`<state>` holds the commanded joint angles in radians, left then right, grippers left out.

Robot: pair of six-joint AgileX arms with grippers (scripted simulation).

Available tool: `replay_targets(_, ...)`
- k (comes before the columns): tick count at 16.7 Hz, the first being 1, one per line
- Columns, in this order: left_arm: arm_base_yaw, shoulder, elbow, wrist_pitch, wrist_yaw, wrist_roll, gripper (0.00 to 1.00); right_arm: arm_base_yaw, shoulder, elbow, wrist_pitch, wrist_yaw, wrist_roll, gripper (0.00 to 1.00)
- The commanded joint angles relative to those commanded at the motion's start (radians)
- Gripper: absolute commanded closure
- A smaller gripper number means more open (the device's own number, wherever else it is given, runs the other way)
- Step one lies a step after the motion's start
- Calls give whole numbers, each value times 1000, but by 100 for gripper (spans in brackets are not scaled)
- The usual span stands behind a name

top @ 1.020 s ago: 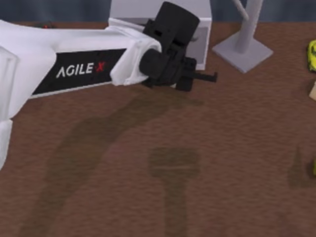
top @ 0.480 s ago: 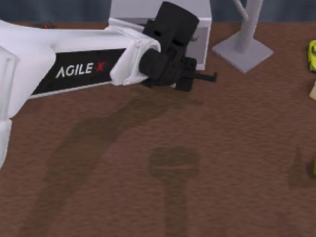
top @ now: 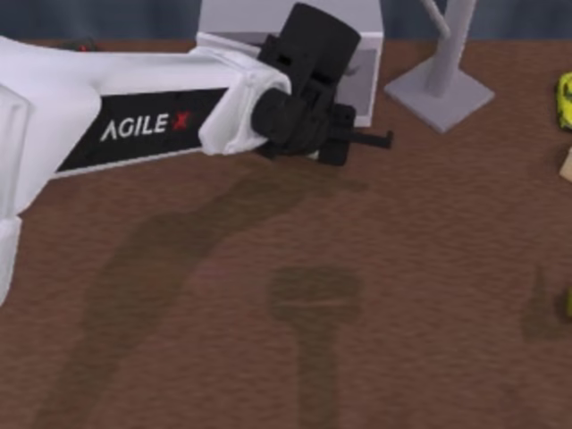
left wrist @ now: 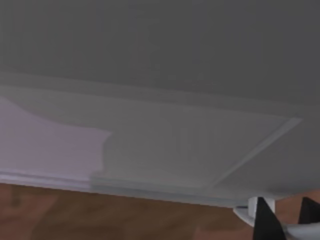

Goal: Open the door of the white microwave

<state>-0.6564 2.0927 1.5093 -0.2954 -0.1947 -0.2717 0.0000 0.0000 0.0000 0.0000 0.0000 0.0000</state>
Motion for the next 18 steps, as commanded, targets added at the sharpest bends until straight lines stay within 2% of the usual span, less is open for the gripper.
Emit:
replay_targets(10, 13, -42, -59, 35, 47, 56, 100, 0, 0, 0, 0, 0, 0, 0)
replay_targets(18, 15, -42, -66, 35, 50, 61, 100, 0, 0, 0, 0, 0, 0, 0)
